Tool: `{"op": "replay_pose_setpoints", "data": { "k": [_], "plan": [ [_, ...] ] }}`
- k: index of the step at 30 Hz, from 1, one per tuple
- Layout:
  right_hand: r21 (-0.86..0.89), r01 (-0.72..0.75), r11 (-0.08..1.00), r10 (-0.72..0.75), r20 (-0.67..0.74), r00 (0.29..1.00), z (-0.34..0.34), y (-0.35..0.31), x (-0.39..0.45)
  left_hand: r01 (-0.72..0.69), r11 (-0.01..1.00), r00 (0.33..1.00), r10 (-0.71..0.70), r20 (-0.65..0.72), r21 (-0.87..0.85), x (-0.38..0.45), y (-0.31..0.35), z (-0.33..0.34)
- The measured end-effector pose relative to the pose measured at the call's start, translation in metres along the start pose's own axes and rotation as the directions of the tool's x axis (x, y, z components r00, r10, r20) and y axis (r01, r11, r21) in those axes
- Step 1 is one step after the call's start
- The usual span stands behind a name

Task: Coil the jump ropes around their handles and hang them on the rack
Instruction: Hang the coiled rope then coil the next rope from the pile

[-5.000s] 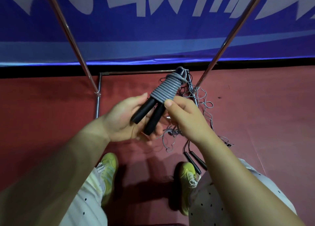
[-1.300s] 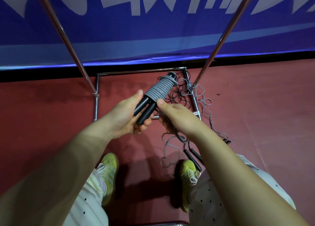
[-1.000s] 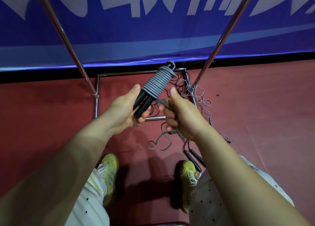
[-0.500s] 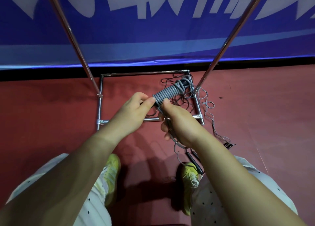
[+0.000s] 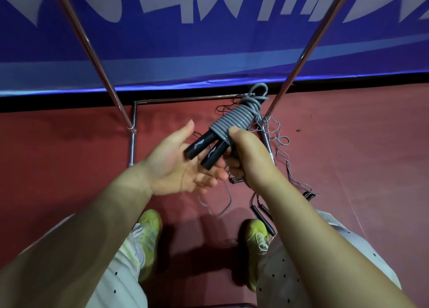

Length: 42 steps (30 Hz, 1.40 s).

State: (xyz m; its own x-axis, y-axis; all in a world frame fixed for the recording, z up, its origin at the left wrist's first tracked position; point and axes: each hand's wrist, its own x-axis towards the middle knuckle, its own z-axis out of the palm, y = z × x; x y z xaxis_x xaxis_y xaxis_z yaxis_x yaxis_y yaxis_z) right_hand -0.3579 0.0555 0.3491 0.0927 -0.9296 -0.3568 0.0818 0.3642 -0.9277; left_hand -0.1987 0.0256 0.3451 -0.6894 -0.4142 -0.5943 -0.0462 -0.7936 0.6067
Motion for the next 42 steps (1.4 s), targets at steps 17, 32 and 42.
{"op": "replay_pose_setpoints", "data": {
  "k": [17, 32, 42],
  "plan": [
    [0.083, -0.161, 0.983, 0.138, 0.232, 0.963, -0.023, -0.003, 0.007, -0.096, 0.973, 0.991, 0.113, 0.07, -0.208, -0.01, 0.007, 0.002],
    [-0.374, 0.056, 0.926, 0.0, 0.149, 0.989, -0.023, 0.005, 0.009, -0.032, 0.983, 0.999, 0.026, -0.035, -0.179, -0.016, 0.013, 0.007],
    [-0.651, 0.059, 0.757, -0.018, 0.07, 0.997, -0.01, -0.002, 0.004, -0.106, 0.994, 0.967, 0.095, -0.238, -0.035, -0.012, 0.017, -0.002]
  ]
}}
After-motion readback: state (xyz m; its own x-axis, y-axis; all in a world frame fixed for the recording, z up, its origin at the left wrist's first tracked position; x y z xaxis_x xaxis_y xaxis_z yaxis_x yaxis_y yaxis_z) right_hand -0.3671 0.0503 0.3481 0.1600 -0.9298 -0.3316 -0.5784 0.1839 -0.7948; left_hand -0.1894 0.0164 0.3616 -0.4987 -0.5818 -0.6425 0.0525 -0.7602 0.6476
